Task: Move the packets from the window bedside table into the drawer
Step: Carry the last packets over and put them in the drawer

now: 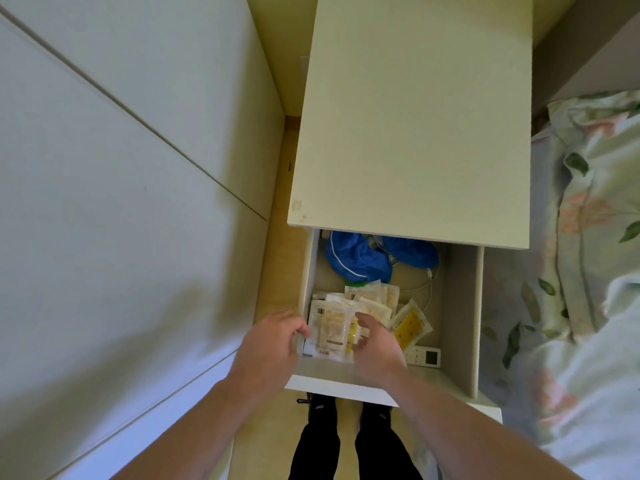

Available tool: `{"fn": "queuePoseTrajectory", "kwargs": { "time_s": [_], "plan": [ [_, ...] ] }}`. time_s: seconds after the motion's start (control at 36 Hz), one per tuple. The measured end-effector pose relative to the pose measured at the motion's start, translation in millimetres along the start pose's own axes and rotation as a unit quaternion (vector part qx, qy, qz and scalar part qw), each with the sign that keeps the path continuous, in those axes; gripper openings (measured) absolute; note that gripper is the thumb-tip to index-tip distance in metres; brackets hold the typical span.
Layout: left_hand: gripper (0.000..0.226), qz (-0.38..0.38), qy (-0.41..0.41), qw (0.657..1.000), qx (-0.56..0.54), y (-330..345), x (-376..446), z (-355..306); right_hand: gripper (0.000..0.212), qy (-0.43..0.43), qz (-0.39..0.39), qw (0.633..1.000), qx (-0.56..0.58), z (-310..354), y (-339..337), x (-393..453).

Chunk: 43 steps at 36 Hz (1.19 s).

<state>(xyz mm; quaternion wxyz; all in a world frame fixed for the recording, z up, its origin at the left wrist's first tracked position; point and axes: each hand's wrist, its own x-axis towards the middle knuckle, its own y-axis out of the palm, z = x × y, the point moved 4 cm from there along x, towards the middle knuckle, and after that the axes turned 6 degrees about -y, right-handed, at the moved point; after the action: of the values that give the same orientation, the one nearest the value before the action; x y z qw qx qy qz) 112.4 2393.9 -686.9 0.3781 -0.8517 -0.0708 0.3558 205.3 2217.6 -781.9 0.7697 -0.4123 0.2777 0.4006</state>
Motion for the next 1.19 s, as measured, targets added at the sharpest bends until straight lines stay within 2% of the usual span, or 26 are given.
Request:
{"fn": "queuePoseTrajectory", "kwargs": {
  "time_s": [0.25, 0.39, 0.44, 0.5, 0.61, 0.81, 0.83, 0.92, 0.97, 1.11, 1.19],
  "plan": [
    [0.034, -0.001, 0.033, 0.999, 0.036, -1, 11, -22, 0.067, 0.079, -0.072, 0.993, -0.049, -52, -60, 12],
    [0.03, 0.0, 0.05, 0.998, 0.032, 16, 33, -33, 0.068, 0.152, -0.022, 0.985, -0.075, -82, -63, 35],
    [0.033, 0.002, 0.056, 0.998, 0.032, 24, 40, -36, 0.082, 0.162, -0.028, 0.984, -0.062, -92, -59, 44],
    [0.036, 0.008, 0.056, 0.998, 0.036, 29, 47, -41, 0.093, 0.147, -0.048, 0.985, -0.071, -99, -53, 52],
    [0.038, 0.008, 0.068, 0.997, 0.04, 34, 55, -48, 0.1, 0.134, -0.047, 0.972, -0.185, -108, -47, 60],
    [0.034, 0.013, 0.065, 0.997, 0.045, 27, 55, -45, 0.048, 0.106, -0.004, 0.945, -0.311, -105, -52, 62],
    [0.033, 0.014, 0.065, 0.997, 0.044, 26, 54, -44, 0.05, 0.107, -0.005, 0.947, -0.302, -105, -54, 62],
    [0.029, 0.013, 0.066, 0.997, 0.046, 22, 52, -39, 0.079, 0.116, -0.019, 0.962, -0.245, -102, -60, 63],
    [0.029, 0.008, 0.067, 0.997, 0.046, 20, 51, -35, 0.089, 0.115, -0.03, 0.97, -0.211, -100, -62, 66],
    [0.029, -0.002, 0.061, 0.996, 0.058, 22, 53, -23, 0.085, 0.115, -0.034, 0.973, -0.197, -99, -64, 74],
    [0.033, -0.006, 0.055, 0.997, 0.053, 25, 55, -17, 0.079, 0.117, -0.012, 0.958, -0.26, -97, -64, 76]
  ]
}}
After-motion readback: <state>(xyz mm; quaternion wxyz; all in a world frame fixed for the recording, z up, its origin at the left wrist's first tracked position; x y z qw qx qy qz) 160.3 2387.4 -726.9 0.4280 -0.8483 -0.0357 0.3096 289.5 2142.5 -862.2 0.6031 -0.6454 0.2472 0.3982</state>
